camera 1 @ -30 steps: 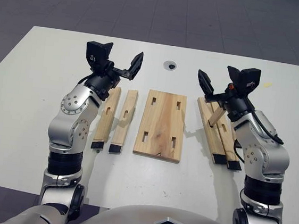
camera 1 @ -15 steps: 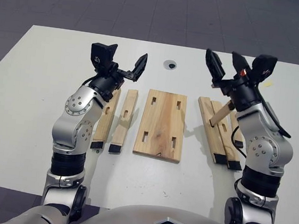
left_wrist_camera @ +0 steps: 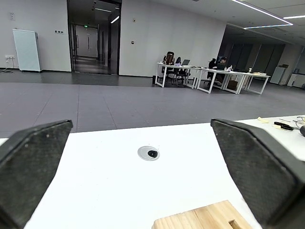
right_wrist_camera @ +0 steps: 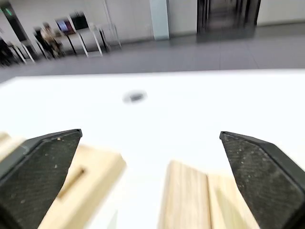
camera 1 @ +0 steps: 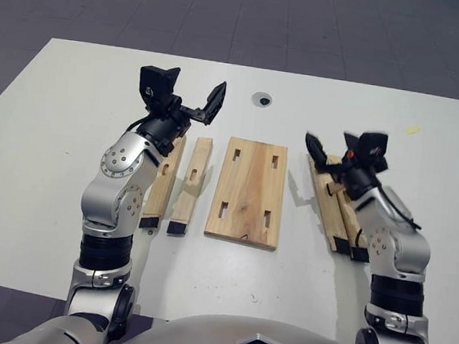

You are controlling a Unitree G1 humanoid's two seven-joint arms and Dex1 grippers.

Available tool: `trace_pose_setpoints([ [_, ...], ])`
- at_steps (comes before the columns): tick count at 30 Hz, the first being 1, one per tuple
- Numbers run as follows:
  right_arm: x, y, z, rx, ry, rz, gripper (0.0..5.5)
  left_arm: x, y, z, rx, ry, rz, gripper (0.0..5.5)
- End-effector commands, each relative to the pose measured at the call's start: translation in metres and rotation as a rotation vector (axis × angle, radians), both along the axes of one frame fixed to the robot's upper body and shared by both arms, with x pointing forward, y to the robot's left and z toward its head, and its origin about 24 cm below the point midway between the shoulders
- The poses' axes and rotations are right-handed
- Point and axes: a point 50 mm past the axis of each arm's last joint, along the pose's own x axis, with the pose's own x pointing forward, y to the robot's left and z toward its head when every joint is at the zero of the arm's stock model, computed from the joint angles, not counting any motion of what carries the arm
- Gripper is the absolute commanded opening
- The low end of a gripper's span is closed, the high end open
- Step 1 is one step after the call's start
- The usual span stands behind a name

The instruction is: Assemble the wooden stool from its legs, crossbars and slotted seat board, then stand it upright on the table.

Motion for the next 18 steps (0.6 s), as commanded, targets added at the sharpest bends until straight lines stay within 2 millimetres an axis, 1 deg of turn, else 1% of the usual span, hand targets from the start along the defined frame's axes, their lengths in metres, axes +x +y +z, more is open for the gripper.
trace_pose_setpoints([
  [1, 0.008, 0.006, 0.019, 0.035, -0.094, 0.021, 5.37, 0.002, 0.001, 0.000, 0.015, 0.002, 0.008, 5.40],
  [6, 0.013, 0.015, 0.049, 0.147, -0.218, 0.073, 5.37, 0.003, -0.002, -0.001, 0.012, 0.002, -0.001, 5.40],
  [10, 0.019, 0.016, 0.089, 0.233, -0.358, 0.082, 5.37, 0.003, -0.003, -0.001, 0.011, 0.001, -0.006, 5.40],
  [13, 0.021, 0.012, 0.114, 0.272, -0.443, 0.070, 5.37, 0.003, -0.004, -0.002, 0.011, 0.001, -0.008, 5.40],
  [15, 0.022, 0.007, 0.121, 0.255, -0.469, 0.058, 5.37, 0.003, -0.004, -0.002, 0.012, 0.000, -0.009, 5.40],
  [16, 0.021, 0.005, 0.120, 0.241, -0.464, 0.053, 5.37, 0.002, -0.004, -0.002, 0.013, 0.000, -0.009, 5.40],
  [18, 0.018, 0.001, 0.112, 0.205, -0.436, 0.050, 5.37, 0.002, -0.004, -0.002, 0.014, 0.000, -0.008, 5.40],
])
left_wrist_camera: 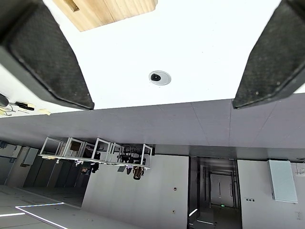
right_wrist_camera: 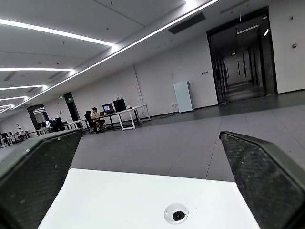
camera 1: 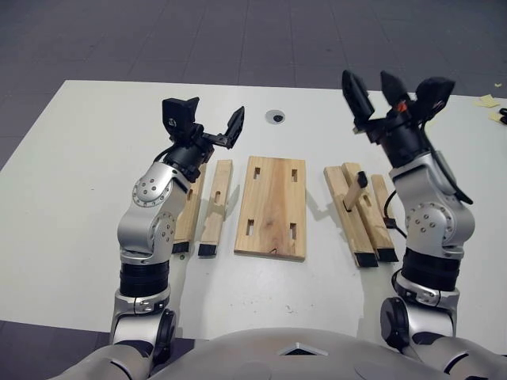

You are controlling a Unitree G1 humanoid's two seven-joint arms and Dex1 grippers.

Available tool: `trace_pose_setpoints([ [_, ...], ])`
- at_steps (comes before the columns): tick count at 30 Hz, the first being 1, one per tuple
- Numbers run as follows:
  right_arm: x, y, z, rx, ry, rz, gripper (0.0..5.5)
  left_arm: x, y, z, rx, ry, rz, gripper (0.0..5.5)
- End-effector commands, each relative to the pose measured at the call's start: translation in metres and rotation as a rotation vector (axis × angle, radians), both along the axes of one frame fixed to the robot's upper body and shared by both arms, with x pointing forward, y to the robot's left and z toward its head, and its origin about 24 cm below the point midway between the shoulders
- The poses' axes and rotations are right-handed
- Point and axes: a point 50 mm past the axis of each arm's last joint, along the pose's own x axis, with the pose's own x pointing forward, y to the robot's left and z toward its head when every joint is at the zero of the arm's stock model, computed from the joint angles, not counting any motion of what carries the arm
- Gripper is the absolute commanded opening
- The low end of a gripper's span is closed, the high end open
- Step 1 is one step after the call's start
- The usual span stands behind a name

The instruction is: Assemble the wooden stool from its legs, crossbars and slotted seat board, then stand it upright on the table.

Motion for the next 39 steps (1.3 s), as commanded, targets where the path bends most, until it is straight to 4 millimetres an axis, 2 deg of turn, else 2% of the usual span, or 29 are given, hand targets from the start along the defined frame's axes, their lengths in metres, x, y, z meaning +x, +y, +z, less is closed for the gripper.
trace_pose_setpoints([
  [1, -0.006, -0.008, -0.011, -0.056, 0.049, -0.018, 5.37, 0.001, 0.000, 0.002, 0.009, -0.010, -0.001, 5.40],
  [7, -0.019, -0.015, -0.047, -0.112, 0.178, -0.037, 5.37, 0.001, 0.000, 0.002, 0.009, -0.010, 0.004, 5.40],
  [15, -0.024, -0.015, -0.069, -0.166, 0.256, -0.044, 5.37, 0.002, 0.001, 0.002, 0.013, -0.013, 0.006, 5.40],
  [19, -0.023, -0.013, -0.064, -0.174, 0.225, -0.044, 5.37, 0.002, 0.001, 0.003, 0.013, -0.013, 0.006, 5.40],
  [26, -0.020, -0.008, -0.038, -0.087, 0.105, -0.003, 5.37, 0.002, 0.001, 0.002, 0.013, -0.013, 0.004, 5.40],
  [30, -0.023, -0.005, -0.038, -0.085, 0.095, 0.021, 5.37, 0.003, 0.001, 0.002, 0.013, -0.012, 0.003, 5.40],
  [36, -0.025, -0.002, -0.027, -0.056, 0.042, 0.033, 5.37, 0.002, 0.002, 0.003, 0.015, -0.013, 0.004, 5.40],
  [39, -0.026, -0.002, -0.034, -0.085, 0.073, 0.033, 5.37, 0.002, 0.002, 0.003, 0.016, -0.014, 0.003, 5.40],
])
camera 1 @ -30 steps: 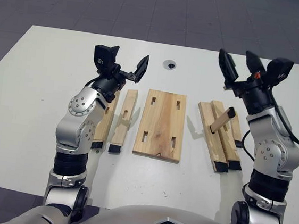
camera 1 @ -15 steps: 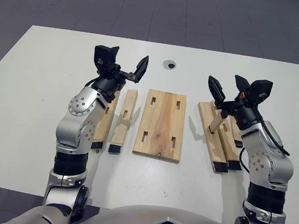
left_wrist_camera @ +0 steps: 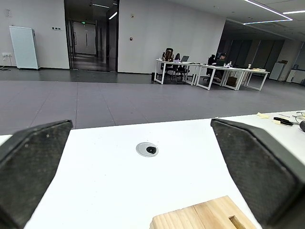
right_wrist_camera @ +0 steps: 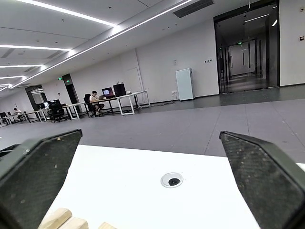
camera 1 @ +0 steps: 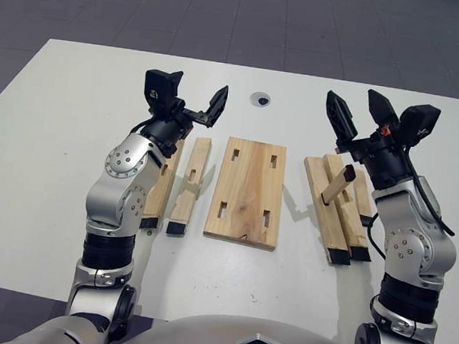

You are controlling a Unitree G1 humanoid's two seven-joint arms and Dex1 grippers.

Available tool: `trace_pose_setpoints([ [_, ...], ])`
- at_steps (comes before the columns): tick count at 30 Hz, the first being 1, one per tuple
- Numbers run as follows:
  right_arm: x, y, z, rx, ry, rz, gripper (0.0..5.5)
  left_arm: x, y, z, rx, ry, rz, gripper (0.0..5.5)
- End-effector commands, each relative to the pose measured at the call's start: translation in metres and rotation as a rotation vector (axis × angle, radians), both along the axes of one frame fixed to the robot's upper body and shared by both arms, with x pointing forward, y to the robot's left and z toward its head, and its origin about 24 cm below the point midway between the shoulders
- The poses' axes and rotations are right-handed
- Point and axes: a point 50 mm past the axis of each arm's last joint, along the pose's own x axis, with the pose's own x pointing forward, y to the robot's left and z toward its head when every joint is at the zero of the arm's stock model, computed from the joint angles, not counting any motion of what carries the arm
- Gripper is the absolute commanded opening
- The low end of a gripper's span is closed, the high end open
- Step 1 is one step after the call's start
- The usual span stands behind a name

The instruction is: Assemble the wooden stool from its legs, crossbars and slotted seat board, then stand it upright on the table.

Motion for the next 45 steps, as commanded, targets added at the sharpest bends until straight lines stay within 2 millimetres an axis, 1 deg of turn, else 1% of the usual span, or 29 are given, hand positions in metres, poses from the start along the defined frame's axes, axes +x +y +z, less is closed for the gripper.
trace_pose_setpoints([
  [1, -0.002, 0.000, -0.005, -0.033, 0.017, -0.002, 5.37, 0.002, 0.001, 0.004, 0.009, -0.017, -0.002, 5.40],
  [5, -0.003, -0.006, -0.017, -0.056, 0.068, -0.042, 5.37, 0.002, 0.001, 0.004, 0.012, -0.017, -0.004, 5.40],
  [8, -0.004, -0.006, -0.025, -0.075, 0.106, -0.041, 5.37, 0.003, 0.002, 0.005, 0.014, -0.017, -0.004, 5.40],
  [11, -0.005, -0.005, -0.026, -0.098, 0.103, -0.037, 5.37, 0.003, 0.003, 0.005, 0.017, -0.020, -0.001, 5.40],
  [16, 0.001, -0.004, -0.009, -0.059, 0.023, -0.045, 5.37, 0.003, 0.002, 0.004, 0.019, -0.019, -0.005, 5.40],
  [23, 0.003, 0.003, 0.033, 0.018, -0.125, -0.005, 5.37, 0.002, 0.002, 0.004, 0.015, -0.018, -0.004, 5.40],
  [26, 0.001, 0.008, 0.040, 0.020, -0.148, 0.022, 5.37, 0.002, 0.002, 0.004, 0.014, -0.017, -0.004, 5.40],
  [28, -0.003, 0.010, 0.028, -0.017, -0.105, 0.041, 5.37, 0.002, 0.002, 0.004, 0.014, -0.016, -0.003, 5.40],
  [29, -0.004, 0.009, 0.017, -0.042, -0.054, 0.041, 5.37, 0.002, 0.002, 0.004, 0.013, -0.016, -0.002, 5.40],
  [32, -0.014, 0.003, -0.042, -0.176, 0.190, 0.039, 5.37, 0.002, 0.002, 0.004, 0.013, -0.015, -0.001, 5.40],
  [33, -0.018, -0.001, -0.057, -0.205, 0.245, 0.029, 5.37, 0.001, 0.003, 0.004, 0.013, -0.015, 0.000, 5.40],
  [34, -0.022, -0.004, -0.066, -0.214, 0.274, 0.015, 5.37, 0.001, 0.003, 0.004, 0.013, -0.015, 0.001, 5.40],
  [35, -0.023, -0.006, -0.070, -0.210, 0.281, 0.007, 5.37, 0.001, 0.004, 0.004, 0.013, -0.014, 0.004, 5.40],
  [36, -0.022, -0.007, -0.068, -0.197, 0.268, 0.001, 5.37, 0.001, 0.004, 0.004, 0.013, -0.013, 0.004, 5.40],
  [38, -0.017, -0.006, -0.056, -0.132, 0.214, -0.003, 5.37, 0.000, 0.003, 0.003, 0.012, -0.009, 0.001, 5.40],
  [42, -0.005, -0.003, -0.021, 0.011, 0.074, 0.005, 5.37, 0.000, 0.000, 0.002, 0.010, -0.003, -0.013, 5.40],
  [45, 0.000, -0.001, 0.007, 0.099, 0.010, 0.007, 5.37, -0.002, -0.001, 0.001, 0.011, 0.001, -0.017, 5.40],
])
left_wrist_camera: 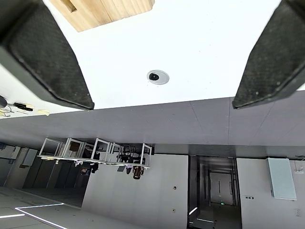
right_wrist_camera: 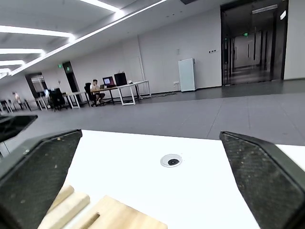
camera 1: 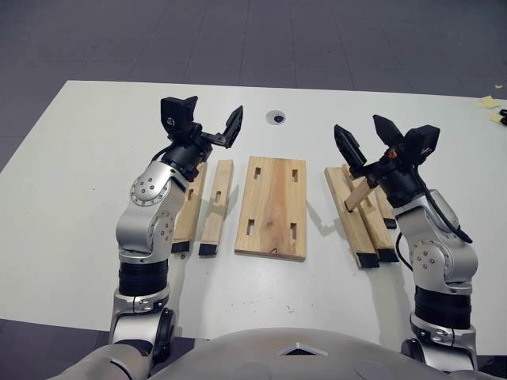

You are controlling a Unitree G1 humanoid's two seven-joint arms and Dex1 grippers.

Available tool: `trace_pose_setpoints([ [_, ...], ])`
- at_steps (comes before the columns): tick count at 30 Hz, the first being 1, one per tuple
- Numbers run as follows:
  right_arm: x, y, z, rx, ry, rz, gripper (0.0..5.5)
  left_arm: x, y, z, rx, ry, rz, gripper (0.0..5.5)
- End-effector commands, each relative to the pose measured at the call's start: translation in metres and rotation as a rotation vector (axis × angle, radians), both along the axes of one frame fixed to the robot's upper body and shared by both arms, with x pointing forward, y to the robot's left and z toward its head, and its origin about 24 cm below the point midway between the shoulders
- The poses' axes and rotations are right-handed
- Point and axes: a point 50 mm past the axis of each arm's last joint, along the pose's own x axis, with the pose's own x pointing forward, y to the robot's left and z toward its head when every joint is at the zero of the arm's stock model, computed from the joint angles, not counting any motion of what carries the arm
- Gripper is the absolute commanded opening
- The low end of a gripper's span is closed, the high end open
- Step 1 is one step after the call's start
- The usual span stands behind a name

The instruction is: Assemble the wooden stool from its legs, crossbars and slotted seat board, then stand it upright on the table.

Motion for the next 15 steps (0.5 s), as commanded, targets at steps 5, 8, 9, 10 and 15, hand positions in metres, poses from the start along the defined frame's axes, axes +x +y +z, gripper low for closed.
trace_pose_setpoints([
  [5, 0.003, 0.000, 0.059, 0.269, -0.088, 0.104, 5.37, -0.003, 0.000, -0.001, 0.008, 0.010, 0.001, 5.40],
  [8, -0.009, -0.007, 0.051, 0.236, -0.035, 0.162, 5.37, -0.005, 0.001, -0.002, 0.008, 0.012, 0.006, 5.40],
  [9, -0.017, -0.008, 0.043, 0.192, 0.003, 0.181, 5.37, -0.006, 0.001, -0.002, 0.007, 0.014, 0.009, 5.40],
  [10, -0.022, -0.009, 0.036, 0.158, 0.036, 0.194, 5.37, -0.007, 0.001, -0.003, 0.007, 0.015, 0.011, 5.40],
  [15, -0.053, -0.034, -0.020, 0.027, 0.279, 0.167, 5.37, -0.013, 0.002, -0.008, 0.002, 0.036, 0.022, 5.40],
])
